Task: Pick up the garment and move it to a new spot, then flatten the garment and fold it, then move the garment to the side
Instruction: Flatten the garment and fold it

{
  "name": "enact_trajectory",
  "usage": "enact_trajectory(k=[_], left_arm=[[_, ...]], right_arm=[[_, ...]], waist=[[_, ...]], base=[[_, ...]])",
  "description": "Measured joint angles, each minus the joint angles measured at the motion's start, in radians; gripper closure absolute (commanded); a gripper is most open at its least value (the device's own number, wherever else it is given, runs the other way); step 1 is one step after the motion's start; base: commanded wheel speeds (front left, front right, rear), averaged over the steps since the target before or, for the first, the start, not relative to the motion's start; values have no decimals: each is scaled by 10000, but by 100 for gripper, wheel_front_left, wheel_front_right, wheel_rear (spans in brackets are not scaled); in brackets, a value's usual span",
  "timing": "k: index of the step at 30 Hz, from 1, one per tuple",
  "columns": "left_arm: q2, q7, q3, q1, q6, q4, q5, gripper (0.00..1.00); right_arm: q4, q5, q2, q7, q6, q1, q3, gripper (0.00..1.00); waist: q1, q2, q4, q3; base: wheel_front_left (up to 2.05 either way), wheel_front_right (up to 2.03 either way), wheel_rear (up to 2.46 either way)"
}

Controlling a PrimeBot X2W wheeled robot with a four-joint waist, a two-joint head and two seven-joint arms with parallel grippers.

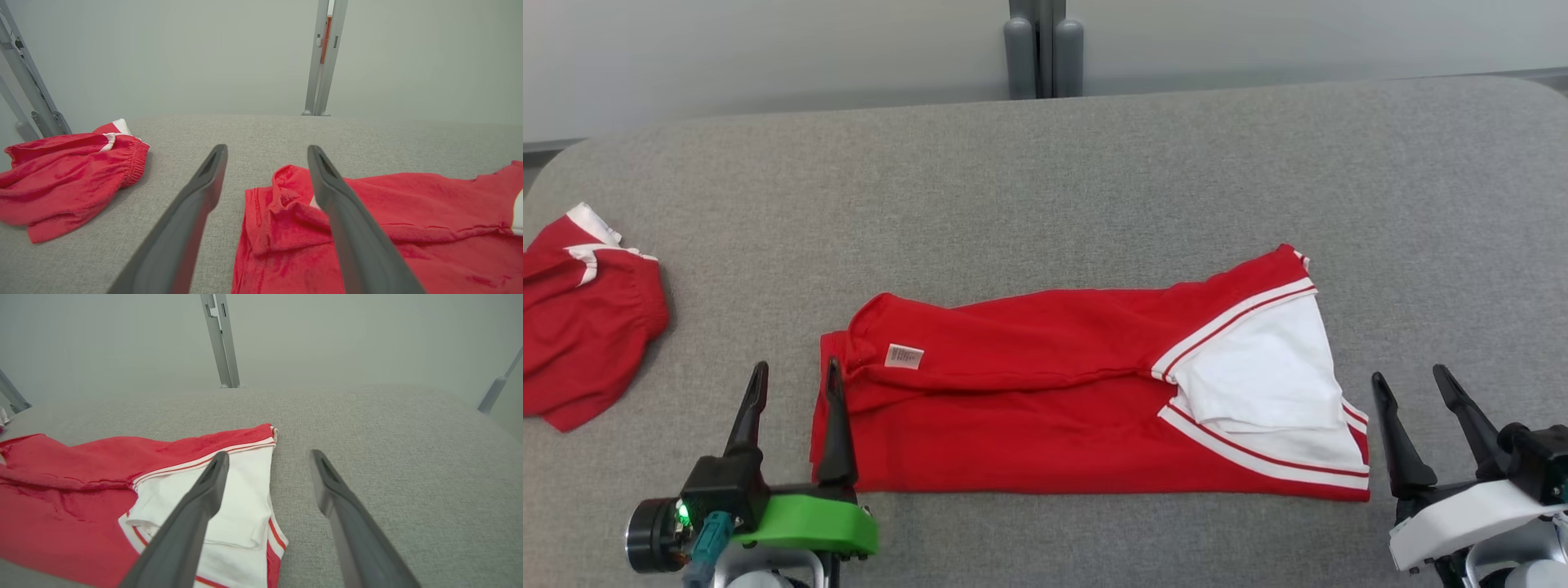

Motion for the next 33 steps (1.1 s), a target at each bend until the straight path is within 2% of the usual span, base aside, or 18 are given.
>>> enact_trajectory(k=[6,14,18,19,21,28,33], left_arm=[[-303,0,0,-553,-265,23,293,0],[-571,0,199,-984,-656,151,627,0],[-700,0,257,-1128,-846,205,754,0],[-734,0,276,-1131,-886,224,800,0],[-780,0,326,-1133,-932,253,863,0],[-897,0,581,-1089,-1060,255,1066,0],[-965,0,675,-1052,-1170,261,1170,0]], right_arm=[[1463,384,-359,-8,2,-698,228,0],[3599,1085,-623,35,2,-1961,1097,0],[4268,1607,-746,328,-2,-2386,1615,0],[4332,1801,-821,420,-8,-2461,1745,6],[4358,2144,-940,558,-10,-2551,2019,100],[3973,3074,-1363,614,-6,-2475,2669,100],[3797,3407,-1783,393,6,-2162,2259,100]], waist=[[0,0,329,522],[0,0,832,1032],[0,0,1002,1138],[0,0,1035,1147],[1,0,1071,1139],[0,0,949,989],[1,0,789,862]], base=[[0,0,0],[0,0,0],[0,0,0],[0,0,0],[0,0,0],[0,0,0],[0,0,0]])
